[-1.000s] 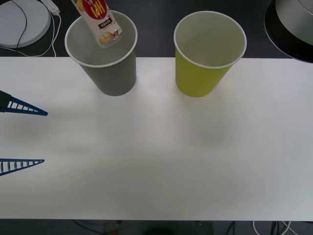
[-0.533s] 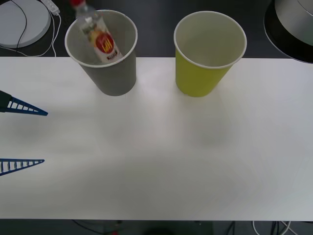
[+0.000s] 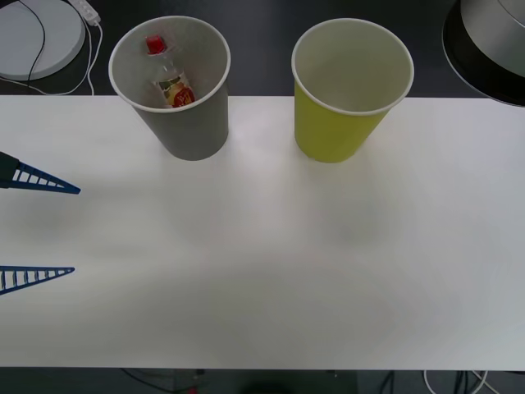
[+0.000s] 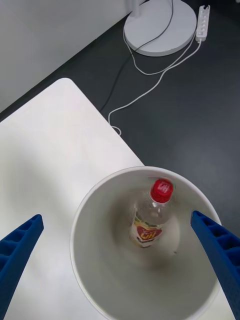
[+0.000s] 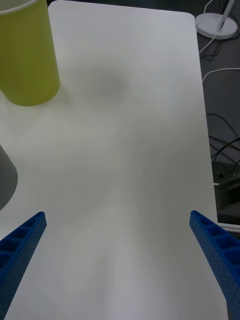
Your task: Put the can into the green bin and the plastic bottle into the gray bin
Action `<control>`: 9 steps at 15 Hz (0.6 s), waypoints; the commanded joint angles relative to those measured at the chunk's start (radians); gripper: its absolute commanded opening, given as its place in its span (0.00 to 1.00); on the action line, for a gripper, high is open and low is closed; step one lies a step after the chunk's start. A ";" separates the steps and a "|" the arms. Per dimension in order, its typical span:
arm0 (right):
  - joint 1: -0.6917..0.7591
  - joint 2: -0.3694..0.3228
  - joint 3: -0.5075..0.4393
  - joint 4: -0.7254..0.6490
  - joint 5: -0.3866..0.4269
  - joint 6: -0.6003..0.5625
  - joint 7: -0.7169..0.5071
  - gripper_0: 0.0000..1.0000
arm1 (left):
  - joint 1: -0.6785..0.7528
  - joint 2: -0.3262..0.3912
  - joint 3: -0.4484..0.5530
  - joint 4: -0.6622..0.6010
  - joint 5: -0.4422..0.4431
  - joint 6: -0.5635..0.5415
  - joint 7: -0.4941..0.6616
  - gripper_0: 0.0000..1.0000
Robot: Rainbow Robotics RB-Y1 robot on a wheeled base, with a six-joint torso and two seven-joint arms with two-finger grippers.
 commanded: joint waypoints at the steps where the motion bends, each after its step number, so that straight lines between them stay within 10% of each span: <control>1: 0.006 -0.007 -0.002 -0.002 -0.012 0.000 0.014 1.00 | 0.000 0.000 0.000 0.000 0.000 0.000 0.000 1.00; 9: 0.091 -0.185 -0.029 -0.210 -0.081 -0.003 0.093 1.00 | 0.000 0.000 0.000 0.000 0.000 0.000 0.000 1.00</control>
